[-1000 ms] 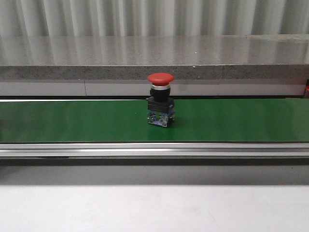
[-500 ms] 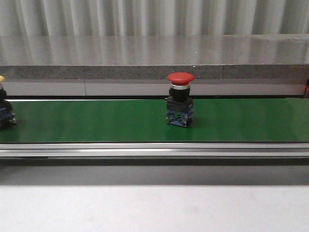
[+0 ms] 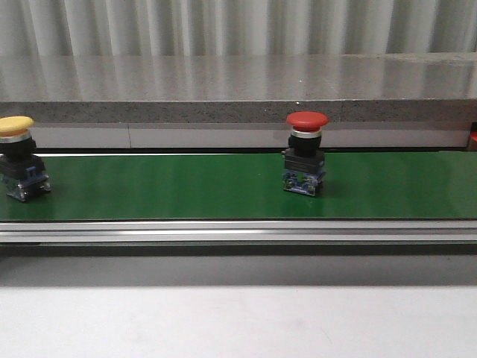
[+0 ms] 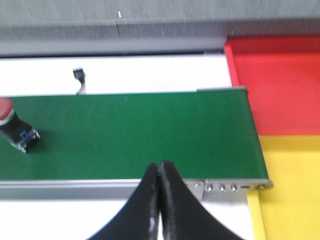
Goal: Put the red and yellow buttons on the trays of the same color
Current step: 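Move the right gripper above the red button arriving on the belt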
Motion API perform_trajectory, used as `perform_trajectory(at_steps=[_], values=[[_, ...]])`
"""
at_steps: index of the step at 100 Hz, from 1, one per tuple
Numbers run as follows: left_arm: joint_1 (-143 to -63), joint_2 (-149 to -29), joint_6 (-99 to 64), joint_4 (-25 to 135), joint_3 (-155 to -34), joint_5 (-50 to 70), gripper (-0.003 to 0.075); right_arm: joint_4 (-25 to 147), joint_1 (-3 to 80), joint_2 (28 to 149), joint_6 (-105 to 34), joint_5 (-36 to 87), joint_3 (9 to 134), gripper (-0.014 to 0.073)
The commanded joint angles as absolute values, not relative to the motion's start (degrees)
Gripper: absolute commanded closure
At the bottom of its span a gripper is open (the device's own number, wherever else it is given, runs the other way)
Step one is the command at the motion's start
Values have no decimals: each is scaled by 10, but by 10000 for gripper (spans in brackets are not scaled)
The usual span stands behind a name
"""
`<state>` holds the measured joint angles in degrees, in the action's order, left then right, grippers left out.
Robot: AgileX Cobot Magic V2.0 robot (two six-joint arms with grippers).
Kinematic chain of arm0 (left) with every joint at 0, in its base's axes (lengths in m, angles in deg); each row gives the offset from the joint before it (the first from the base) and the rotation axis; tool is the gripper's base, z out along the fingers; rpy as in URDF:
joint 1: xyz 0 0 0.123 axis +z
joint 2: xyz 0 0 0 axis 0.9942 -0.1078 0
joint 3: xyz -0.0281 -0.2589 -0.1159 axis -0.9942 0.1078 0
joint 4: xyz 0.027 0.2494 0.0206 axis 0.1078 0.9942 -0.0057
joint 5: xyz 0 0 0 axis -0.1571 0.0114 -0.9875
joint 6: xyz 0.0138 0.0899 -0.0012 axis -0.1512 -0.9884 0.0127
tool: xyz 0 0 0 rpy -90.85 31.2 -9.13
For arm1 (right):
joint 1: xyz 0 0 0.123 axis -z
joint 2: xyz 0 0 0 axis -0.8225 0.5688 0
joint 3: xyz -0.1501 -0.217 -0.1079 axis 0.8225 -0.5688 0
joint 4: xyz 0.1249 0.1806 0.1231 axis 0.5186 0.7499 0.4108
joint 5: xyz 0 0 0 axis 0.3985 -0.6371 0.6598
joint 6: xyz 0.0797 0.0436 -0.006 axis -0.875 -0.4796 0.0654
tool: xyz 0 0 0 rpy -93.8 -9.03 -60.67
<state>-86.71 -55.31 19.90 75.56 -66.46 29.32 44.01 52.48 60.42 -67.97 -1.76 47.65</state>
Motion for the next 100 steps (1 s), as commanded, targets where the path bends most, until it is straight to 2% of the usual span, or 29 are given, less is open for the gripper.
perform_trajectory(at_steps=[1, 20, 27, 36, 53, 60, 78, 100], values=[[-872, -555, 197, 754, -679, 254, 740, 441, 525, 671, -680, -23, 536, 661], [-872, -555, 197, 754, -679, 254, 740, 443, 525, 761, -680, -19, 564, 653], [-872, -555, 197, 754, -679, 254, 740, 443, 525, 785, -680, -23, 564, 606], [-872, -555, 197, 754, -679, 254, 740, 443, 525, 808, -680, -32, 564, 457], [-872, -555, 197, 754, -679, 254, 740, 443, 525, 826, -680, -36, 564, 41], [-872, -555, 197, 754, -679, 254, 740, 448, 525, 826, -680, -36, 564, -55], [-872, -555, 197, 754, -679, 254, 740, 496, 516, 837, -638, -38, 570, -69], [-872, -555, 197, 754, -679, 254, 740, 567, 480, 907, -548, -40, 600, -69]])
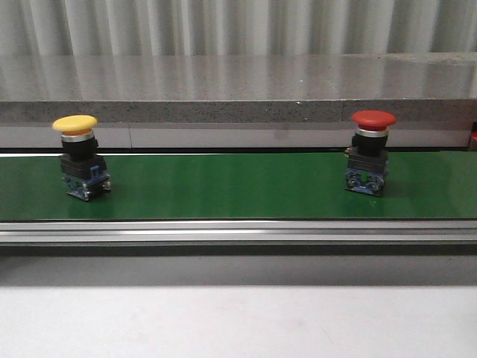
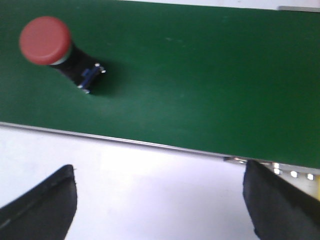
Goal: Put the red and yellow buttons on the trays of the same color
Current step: 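Move the right gripper above the red button arriving on the belt, then grasp the red button with the right gripper and drop it in the red tray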
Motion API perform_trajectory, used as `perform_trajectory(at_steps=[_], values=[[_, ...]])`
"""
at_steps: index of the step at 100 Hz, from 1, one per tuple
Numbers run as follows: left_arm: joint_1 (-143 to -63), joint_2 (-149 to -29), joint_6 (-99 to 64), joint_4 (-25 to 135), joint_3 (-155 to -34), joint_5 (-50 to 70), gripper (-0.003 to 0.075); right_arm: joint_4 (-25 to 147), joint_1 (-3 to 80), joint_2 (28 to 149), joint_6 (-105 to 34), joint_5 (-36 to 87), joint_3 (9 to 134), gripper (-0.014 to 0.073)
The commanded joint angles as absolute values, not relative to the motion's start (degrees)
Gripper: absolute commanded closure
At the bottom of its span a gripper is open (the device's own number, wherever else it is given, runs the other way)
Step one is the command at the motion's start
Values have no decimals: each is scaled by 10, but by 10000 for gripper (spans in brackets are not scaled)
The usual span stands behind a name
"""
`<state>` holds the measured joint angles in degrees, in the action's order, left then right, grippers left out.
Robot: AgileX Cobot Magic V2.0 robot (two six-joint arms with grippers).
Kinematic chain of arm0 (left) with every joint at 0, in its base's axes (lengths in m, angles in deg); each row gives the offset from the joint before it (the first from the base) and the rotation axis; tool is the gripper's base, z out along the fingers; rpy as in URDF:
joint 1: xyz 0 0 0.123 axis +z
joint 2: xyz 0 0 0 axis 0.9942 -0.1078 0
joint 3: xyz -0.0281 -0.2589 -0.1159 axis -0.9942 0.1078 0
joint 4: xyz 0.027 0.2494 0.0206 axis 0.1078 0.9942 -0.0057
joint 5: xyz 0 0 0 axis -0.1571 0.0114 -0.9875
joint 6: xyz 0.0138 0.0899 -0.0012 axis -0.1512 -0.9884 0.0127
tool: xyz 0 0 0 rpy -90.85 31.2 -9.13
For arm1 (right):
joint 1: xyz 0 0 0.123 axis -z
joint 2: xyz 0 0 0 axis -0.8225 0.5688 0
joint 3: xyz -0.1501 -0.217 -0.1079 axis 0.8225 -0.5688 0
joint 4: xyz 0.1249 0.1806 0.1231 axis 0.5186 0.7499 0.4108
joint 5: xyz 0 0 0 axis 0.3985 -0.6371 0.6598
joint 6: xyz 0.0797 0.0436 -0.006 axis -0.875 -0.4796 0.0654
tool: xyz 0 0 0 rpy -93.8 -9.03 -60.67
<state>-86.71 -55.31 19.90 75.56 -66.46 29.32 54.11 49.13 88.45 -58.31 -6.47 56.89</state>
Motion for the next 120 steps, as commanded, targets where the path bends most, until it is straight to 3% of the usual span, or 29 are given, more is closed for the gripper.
perform_trajectory(at_steps=[1, 28, 59, 69, 95, 102, 120], values=[[-872, -555, 197, 754, -679, 254, 740, 567, 479, 910, -547, -39, 602, -69], [-872, -555, 197, 754, -679, 254, 740, 568, 425, 1019, -538, -26, 671, -69], [-872, -555, 197, 754, -679, 254, 740, 555, 426, 1128, -538, 4, 740, -41], [-872, -555, 197, 754, -679, 254, 740, 548, 427, 1157, -538, -6, 752, 32], [-872, -555, 197, 754, -679, 254, 740, 548, 446, 1175, -544, -32, 766, 372], [-872, -555, 197, 754, -679, 254, 740, 548, 465, 1175, -544, -48, 782, 410], [-872, -555, 197, 754, -679, 254, 740, 548, 563, 1176, -544, -63, 842, 411]])
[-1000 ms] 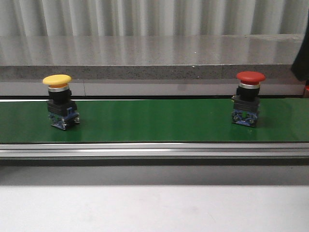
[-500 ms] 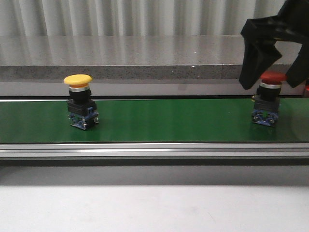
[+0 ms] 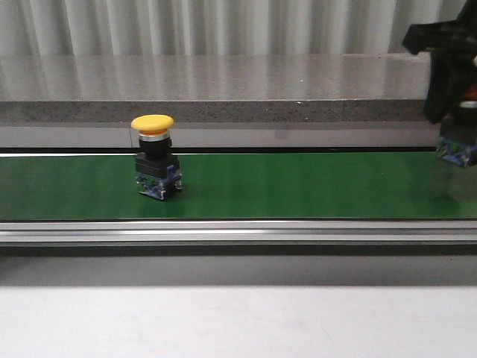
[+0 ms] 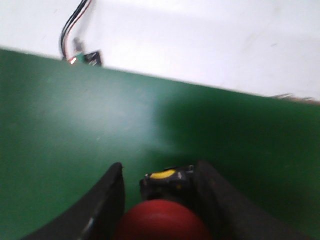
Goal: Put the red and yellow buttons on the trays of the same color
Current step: 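Grasp the red button with the right gripper and drop it in the red tray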
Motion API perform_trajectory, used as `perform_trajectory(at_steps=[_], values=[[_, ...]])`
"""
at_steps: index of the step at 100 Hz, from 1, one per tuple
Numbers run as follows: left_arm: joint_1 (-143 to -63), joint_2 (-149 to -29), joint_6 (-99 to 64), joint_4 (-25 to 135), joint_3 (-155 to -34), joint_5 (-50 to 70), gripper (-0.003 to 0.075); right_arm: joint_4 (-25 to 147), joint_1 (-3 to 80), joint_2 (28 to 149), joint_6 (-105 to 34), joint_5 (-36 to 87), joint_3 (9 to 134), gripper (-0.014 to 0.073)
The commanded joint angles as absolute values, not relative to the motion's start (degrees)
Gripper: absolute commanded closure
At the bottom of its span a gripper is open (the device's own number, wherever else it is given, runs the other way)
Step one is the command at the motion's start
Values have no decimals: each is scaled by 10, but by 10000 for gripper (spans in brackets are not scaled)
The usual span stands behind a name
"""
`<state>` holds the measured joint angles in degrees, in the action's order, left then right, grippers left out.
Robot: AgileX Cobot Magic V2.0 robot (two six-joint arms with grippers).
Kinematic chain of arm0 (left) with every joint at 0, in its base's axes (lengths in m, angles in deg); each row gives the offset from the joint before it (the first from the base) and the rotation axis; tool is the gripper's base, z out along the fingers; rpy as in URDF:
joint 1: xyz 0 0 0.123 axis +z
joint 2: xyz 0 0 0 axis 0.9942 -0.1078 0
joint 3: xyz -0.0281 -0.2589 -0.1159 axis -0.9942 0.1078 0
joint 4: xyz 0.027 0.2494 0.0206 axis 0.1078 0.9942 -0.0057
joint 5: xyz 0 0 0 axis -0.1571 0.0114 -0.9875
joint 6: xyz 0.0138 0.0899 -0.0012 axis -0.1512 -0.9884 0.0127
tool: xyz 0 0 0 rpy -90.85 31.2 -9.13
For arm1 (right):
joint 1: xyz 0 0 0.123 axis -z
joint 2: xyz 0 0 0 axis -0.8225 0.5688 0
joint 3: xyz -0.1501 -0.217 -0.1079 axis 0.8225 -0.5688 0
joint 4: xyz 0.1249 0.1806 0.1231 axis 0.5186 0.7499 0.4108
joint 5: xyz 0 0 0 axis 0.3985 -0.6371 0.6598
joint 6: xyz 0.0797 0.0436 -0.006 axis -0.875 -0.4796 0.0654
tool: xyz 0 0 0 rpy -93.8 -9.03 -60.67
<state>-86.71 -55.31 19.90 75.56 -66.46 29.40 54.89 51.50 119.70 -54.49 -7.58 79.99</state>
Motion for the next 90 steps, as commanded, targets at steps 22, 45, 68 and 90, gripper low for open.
perform_trajectory(at_steps=[22, 45, 68, 90], values=[[-872, -555, 197, 754, -679, 254, 740, 548, 715, 1206, -544, -61, 913, 411], [-872, -555, 197, 754, -679, 254, 740, 549, 807, 1275, -577, -11, 953, 411], [-872, -555, 197, 754, -679, 254, 740, 563, 821, 1358, -577, 19, 976, 411], [-872, -555, 197, 754, -679, 254, 740, 565, 821, 1404, -577, 35, 989, 408]])
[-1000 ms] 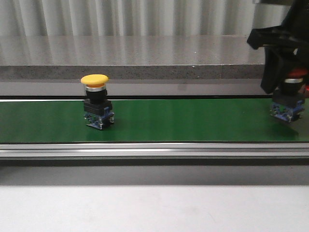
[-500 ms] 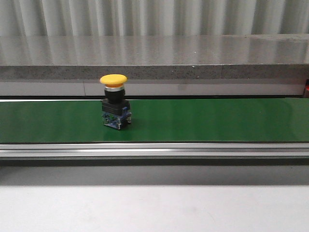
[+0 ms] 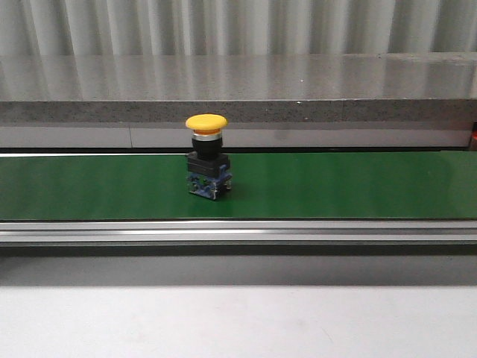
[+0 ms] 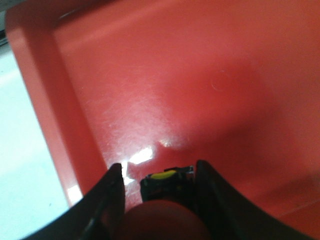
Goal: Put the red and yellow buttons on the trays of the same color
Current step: 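Grasp the red button with the right gripper and drop it in the red tray, then move the right gripper above the yellow button on the belt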
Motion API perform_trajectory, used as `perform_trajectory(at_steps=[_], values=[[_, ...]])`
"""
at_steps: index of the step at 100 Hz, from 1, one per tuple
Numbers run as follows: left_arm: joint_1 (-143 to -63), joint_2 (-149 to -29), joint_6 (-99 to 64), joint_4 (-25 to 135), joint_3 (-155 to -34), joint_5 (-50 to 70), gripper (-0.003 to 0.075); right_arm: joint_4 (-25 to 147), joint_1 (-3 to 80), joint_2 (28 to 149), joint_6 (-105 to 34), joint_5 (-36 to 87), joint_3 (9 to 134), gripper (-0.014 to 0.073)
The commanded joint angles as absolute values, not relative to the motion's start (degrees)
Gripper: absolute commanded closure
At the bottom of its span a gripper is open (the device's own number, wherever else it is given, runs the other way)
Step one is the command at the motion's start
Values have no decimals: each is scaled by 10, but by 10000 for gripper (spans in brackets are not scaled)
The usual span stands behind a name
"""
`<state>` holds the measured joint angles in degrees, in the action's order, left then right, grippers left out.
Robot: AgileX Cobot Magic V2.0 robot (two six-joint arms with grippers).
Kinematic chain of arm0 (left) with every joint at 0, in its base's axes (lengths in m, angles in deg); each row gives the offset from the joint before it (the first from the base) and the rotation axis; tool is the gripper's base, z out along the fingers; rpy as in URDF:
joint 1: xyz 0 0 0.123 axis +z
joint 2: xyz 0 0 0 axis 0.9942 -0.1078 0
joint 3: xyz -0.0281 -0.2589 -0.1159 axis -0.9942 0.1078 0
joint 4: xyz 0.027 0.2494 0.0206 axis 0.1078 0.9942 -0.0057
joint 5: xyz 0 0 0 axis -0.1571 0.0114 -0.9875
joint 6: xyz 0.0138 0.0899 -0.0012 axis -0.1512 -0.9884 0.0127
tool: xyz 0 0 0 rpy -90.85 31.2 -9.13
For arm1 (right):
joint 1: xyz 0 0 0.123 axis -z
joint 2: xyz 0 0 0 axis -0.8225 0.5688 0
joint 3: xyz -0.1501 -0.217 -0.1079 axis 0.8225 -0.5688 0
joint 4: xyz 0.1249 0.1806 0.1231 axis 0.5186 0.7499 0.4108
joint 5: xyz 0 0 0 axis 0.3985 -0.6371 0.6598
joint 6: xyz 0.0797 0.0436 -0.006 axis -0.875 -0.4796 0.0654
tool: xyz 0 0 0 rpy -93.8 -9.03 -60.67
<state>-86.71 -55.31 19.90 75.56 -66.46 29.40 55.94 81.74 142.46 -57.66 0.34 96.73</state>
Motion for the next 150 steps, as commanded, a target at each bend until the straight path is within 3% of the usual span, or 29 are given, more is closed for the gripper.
perform_trajectory(at_steps=[1, 12, 19, 41, 55, 100, 134, 150], values=[[-872, -555, 197, 754, -679, 254, 740, 565, 821, 1406, -577, 36, 989, 408], [-872, -555, 197, 754, -679, 254, 740, 566, 821, 1415, -577, 35, 989, 405], [-872, -555, 197, 754, -679, 254, 740, 566, 821, 1417, -577, 30, 989, 359], [-872, -555, 197, 754, -679, 254, 740, 566, 821, 1413, -577, 20, 990, -78], [-872, -555, 197, 754, -679, 254, 740, 566, 821, 1394, -577, 20, 990, -34], [-872, -555, 197, 754, -679, 254, 740, 566, 796, 1215, -530, -86, 987, -31], [-872, -555, 197, 754, -679, 254, 740, 566, 669, 1131, -466, -260, 983, -31], [-872, -555, 197, 754, -679, 254, 740, 566, 598, 1104, -445, -269, 934, -31]])
